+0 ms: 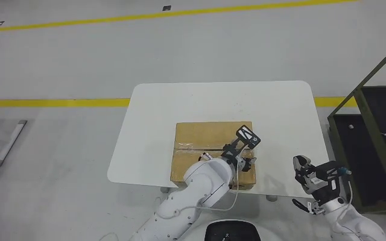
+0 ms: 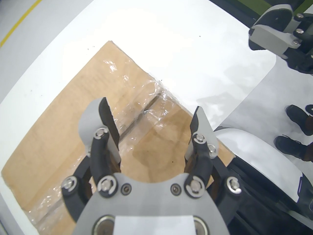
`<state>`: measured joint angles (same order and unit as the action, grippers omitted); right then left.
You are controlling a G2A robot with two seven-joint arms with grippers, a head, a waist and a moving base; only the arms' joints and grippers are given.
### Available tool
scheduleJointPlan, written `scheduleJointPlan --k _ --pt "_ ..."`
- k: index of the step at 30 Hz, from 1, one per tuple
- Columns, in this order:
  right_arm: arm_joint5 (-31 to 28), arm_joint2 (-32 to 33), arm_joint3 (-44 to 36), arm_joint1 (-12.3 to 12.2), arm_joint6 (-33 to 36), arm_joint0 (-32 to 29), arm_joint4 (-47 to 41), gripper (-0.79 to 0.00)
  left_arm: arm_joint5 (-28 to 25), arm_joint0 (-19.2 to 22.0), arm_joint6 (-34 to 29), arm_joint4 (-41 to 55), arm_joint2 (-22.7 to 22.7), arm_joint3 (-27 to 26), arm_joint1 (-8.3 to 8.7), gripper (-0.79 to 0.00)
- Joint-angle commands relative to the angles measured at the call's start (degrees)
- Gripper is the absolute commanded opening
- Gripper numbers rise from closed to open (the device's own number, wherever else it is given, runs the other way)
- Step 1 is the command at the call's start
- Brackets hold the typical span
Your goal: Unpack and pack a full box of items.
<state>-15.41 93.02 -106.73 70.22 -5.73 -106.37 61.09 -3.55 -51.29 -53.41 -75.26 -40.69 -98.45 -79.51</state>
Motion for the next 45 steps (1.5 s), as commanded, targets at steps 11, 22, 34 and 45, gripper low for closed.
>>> scheduleJointPlan --k 11,22,34,45 --pt "-0.4 0.5 0.0 -0.1 0.3 0.1 0.0 -0.785 2.1 0.9 -3.2 -2.8 1.5 2.8 -1.59 -0.299" --pt "-0.8 0.7 0.2 -0.1 0.6 0.6 -0.2 -0.785 2.9 0.8 -3.2 -3.8 0.9 3.5 -2.63 -0.591" --pt "-0.9 -0.5 0.3 0.0 0.8 1.8 -0.7 -0.785 2.8 -1.2 -2.0 -5.1 -1.6 1.1 -2.91 -0.785" --pt "-5.9 -2.1 -0.7 0.2 1.3 4.3 -7.8 -0.785 1.2 -5.5 0.4 -11.9 -5.8 -6.4 -1.9 -0.785"
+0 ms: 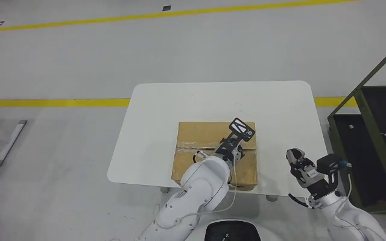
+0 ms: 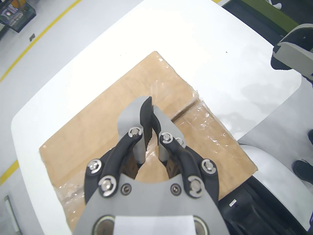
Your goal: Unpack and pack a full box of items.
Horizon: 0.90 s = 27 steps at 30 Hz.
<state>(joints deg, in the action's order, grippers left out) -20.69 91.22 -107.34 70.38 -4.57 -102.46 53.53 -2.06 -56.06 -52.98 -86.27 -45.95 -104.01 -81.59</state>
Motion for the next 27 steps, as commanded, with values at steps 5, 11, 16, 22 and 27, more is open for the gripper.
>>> scheduleJointPlan --k 5,11,16,22,27 --pt "-2.1 -2.8 -1.0 0.1 0.3 2.3 0.0 -0.785 0.3 -3.4 0.0 -2.9 -3.3 -4.5 0.63 -0.785" --pt "-2.7 -7.0 -0.5 0.3 1.4 5.1 2.9 -0.785 0.0 -5.8 -1.1 -4.8 -6.7 -8.7 1.11 -0.785" --pt "-1.7 -10.6 1.9 0.6 1.4 8.1 5.2 -0.785 -0.5 -7.9 -2.4 -5.8 -11.1 -12.3 1.64 -0.785" --pt "0.6 -13.4 6.0 1.0 2.4 11.8 6.7 -0.785 -2.8 -9.6 -3.8 -7.4 -16.9 -15.5 2.38 -0.785" --pt "1.3 -13.7 7.6 1.1 3.1 13.7 6.0 -0.785 -4.1 -10.4 -5.6 -8.6 -21.6 -17.9 2.84 -0.785"
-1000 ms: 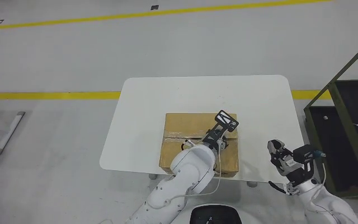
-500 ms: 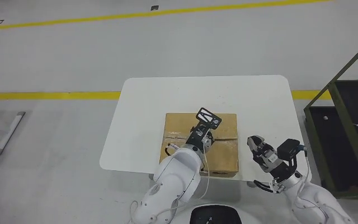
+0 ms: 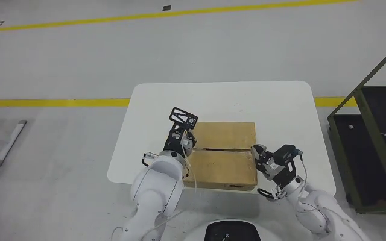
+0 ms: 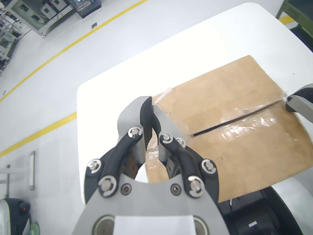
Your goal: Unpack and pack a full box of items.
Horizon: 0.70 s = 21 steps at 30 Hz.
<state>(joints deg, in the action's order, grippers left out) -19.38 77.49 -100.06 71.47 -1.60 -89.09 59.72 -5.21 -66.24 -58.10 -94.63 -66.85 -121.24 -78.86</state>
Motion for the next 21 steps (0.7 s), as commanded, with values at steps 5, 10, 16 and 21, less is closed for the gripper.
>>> scheduleJointPlan --k 5,10,16,21 --pt "0.1 -0.1 1.5 0.0 0.7 1.6 -0.5 -0.785 -2.8 -1.4 -1.5 -1.7 -4.2 -1.5 0.54 -0.785" --pt "0.1 -0.5 2.3 0.1 0.6 2.3 -0.8 -0.785 -2.3 -1.6 -1.1 -5.0 -8.7 -1.7 0.94 -0.785" --pt "-0.2 -0.8 3.2 0.0 1.1 3.0 -0.3 -0.785 -3.3 -0.8 -0.7 -6.9 -14.3 -1.2 1.39 -0.785" --pt "-0.2 -0.7 3.6 0.0 1.9 3.6 -0.2 -0.785 -3.6 -0.6 -0.6 -7.6 -17.0 0.3 1.61 -0.785"
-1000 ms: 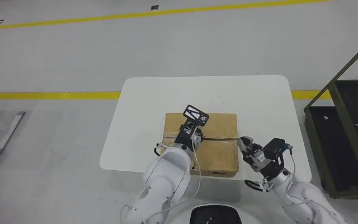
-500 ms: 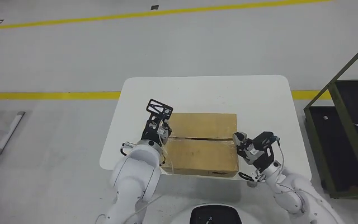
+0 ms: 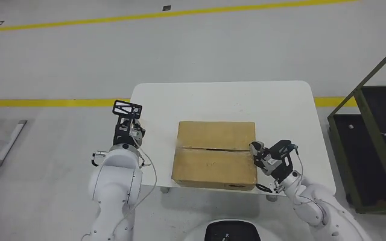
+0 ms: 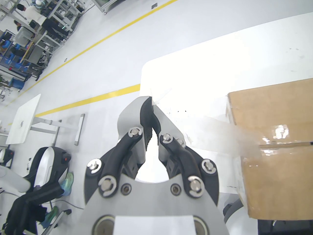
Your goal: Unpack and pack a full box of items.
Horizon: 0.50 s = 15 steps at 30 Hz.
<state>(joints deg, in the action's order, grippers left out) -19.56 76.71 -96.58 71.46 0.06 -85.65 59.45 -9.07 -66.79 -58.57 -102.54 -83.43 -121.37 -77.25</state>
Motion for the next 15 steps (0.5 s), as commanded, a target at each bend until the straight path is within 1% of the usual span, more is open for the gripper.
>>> scheduleJointPlan --k 1,3,7,15 --pt "0.0 0.0 0.2 0.0 0.3 0.2 0.0 -0.785 0.7 0.0 -0.3 0.2 -0.8 0.6 0.0 -0.785" --pt "-0.1 0.0 0.4 0.0 0.6 0.3 0.0 -0.785 1.9 0.0 -0.2 0.4 -0.9 1.0 -0.07 -0.785" --pt "-0.1 0.0 0.3 -0.1 0.8 0.4 0.1 -0.785 2.3 -0.2 0.0 -0.6 -0.6 2.3 -0.09 -0.785" --pt "-0.2 0.5 0.0 -0.2 1.1 0.4 -0.4 -0.785 4.0 -0.8 -0.2 -2.3 -2.4 3.5 -0.05 -0.785"
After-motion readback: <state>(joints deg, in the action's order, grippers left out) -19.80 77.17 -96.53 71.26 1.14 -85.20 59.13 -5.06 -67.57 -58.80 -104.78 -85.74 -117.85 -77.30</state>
